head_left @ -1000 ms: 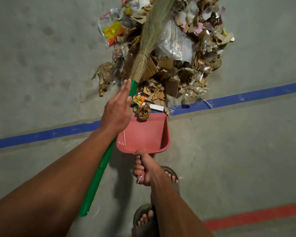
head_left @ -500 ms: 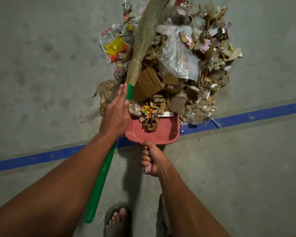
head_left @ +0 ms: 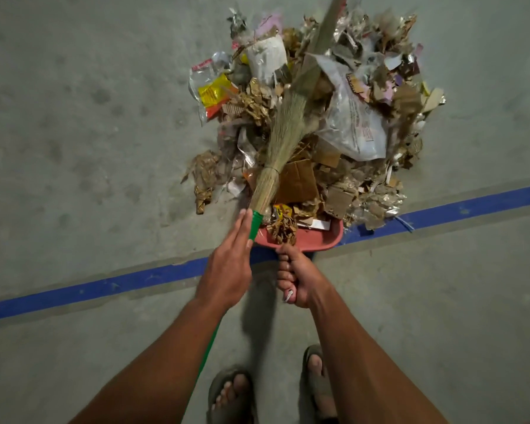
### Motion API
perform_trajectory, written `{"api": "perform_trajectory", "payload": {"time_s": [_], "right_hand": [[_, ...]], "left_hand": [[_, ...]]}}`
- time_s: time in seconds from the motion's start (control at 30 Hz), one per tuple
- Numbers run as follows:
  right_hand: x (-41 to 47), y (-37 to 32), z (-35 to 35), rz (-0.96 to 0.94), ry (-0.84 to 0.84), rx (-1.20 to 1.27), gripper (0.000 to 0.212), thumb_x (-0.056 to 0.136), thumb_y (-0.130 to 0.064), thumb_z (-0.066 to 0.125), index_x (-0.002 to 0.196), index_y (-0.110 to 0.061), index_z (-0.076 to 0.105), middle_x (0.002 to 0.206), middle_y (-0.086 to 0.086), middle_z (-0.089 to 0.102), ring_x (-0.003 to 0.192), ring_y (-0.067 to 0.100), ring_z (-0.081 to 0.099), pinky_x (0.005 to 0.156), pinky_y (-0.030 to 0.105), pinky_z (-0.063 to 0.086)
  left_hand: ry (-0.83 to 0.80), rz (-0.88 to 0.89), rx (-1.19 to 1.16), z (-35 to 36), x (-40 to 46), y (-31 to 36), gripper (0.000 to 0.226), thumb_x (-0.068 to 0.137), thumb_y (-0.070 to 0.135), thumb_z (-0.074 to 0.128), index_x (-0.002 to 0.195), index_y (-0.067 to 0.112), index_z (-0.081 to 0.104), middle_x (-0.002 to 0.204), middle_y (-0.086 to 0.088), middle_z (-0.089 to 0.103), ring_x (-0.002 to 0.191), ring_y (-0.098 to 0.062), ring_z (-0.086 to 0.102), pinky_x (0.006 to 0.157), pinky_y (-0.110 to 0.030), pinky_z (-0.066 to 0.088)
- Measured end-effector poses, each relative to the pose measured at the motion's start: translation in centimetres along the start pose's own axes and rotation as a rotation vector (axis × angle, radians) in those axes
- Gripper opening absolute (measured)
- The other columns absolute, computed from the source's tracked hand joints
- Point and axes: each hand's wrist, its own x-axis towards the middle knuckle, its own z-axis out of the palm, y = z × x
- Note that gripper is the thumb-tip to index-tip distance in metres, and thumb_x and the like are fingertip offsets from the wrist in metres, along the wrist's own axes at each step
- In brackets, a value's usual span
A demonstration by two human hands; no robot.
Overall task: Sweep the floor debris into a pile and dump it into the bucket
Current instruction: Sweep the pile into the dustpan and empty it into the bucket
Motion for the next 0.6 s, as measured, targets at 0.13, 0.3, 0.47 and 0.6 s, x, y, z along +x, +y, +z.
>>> {"api": "perform_trajectory", "payload": {"time_s": [0.13, 0.3, 0.47, 0.6], "right_hand": [[-0.3, 0.8, -0.8, -0.002, 0.02, -0.02, 0.038, 0.097, -0.02, 0.055, 0.064, -0.027, 0.037, 0.053, -0.009, 0.02, 0.041, 0.007, 0.009, 0.039, 0.02, 0.006], [0.0, 0.5, -0.4, -0.009, 0.012, -0.046, 0.039, 0.098, -0.019, 0.054, 0.063, -0.027, 0.037, 0.056, -0.009, 0.02, 0.047, 0.009, 0.006, 0.039, 0.02, 0.006], [-0.2, 0.4, 0.9, -0.017, -0.032, 0.003, 0.038, 0.098, -0.018, 0.051, 0.064, -0.027, 0.036, 0.051, -0.009, 0.021, 0.037, 0.006, 0.011, 0.035, 0.018, 0.007], [-3.1, 1.5, 0.2, -0.015, -0.032, 0.008, 0.04, 0.099, -0.017, 0.049, 0.063, -0.027, 0.035, 0.051, -0.009, 0.022, 0.036, 0.006, 0.013, 0.031, 0.018, 0.013]], "left_hand": [[0.084, 0.008, -0.035, -0.9, 1.1, -0.5, 0.062, 0.111, 0.024, 0.035, 0.166, 0.034, 0.006, 0.172, 0.008, 0.017, 0.151, -0.018, 0.033, 0.121, -0.037, 0.032], [0.058, -0.068, 0.002, 0.6, 5.9, -0.4, 0.06, 0.112, 0.028, 0.034, 0.166, 0.03, 0.01, 0.171, 0.0, 0.021, 0.15, -0.025, 0.037, 0.12, -0.042, 0.035], [-0.035, -0.117, 0.01, 2.7, 1.8, 0.1, 0.064, 0.112, 0.027, 0.036, 0.166, 0.034, 0.002, 0.173, 0.007, 0.012, 0.146, -0.024, 0.042, 0.113, -0.041, 0.04], [-0.097, -0.152, 0.071, 1.7, -3.3, 0.7, 0.064, 0.112, 0.027, 0.031, 0.166, 0.032, -0.003, 0.173, 0.011, 0.006, 0.139, -0.025, 0.048, 0.102, -0.039, 0.047]]}}
